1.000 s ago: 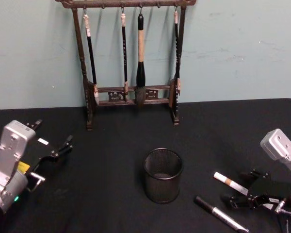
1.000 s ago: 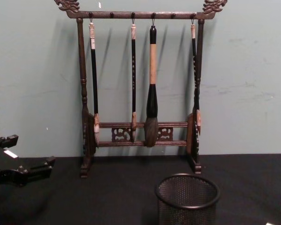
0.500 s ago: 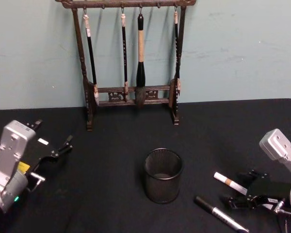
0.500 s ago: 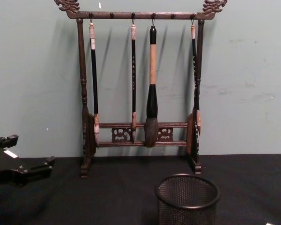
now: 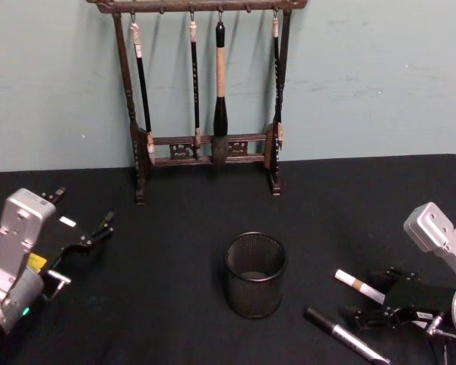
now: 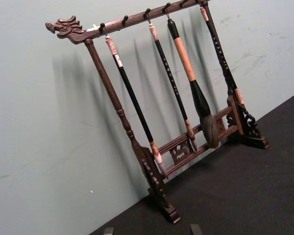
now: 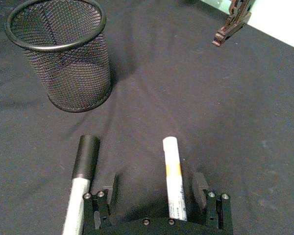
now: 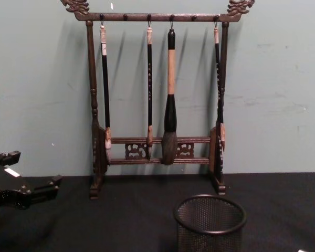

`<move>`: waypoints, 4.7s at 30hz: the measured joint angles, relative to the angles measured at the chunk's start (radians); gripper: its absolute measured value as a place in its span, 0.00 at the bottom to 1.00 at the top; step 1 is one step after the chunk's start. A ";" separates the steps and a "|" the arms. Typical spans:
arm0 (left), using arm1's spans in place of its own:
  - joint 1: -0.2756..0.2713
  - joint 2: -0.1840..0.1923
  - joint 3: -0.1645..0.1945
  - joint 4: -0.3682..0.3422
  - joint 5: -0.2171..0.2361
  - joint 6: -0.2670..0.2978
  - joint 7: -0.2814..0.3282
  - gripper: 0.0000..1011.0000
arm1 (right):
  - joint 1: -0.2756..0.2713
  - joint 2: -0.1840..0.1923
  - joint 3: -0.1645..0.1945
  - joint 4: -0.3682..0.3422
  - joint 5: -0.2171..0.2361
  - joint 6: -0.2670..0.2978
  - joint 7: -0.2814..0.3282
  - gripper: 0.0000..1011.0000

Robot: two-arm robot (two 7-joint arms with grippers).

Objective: Pick up the water-based marker from the table and place it into the pen holder.

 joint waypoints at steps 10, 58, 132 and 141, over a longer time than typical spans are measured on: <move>0.000 0.000 0.000 0.000 0.000 0.000 0.000 1.00 | -0.006 0.002 -0.005 -0.005 0.003 0.005 0.000 0.99; 0.000 0.000 0.000 0.000 0.000 0.000 0.000 1.00 | 0.014 -0.019 -0.004 0.037 -0.018 0.008 -0.015 0.99; 0.000 0.000 0.000 0.000 0.000 0.000 0.000 1.00 | 0.008 -0.018 0.011 0.020 -0.003 -0.005 -0.015 0.16; 0.000 0.000 0.000 0.000 0.000 0.000 0.000 1.00 | -0.017 -0.035 0.074 -0.038 0.017 -0.091 -0.068 0.16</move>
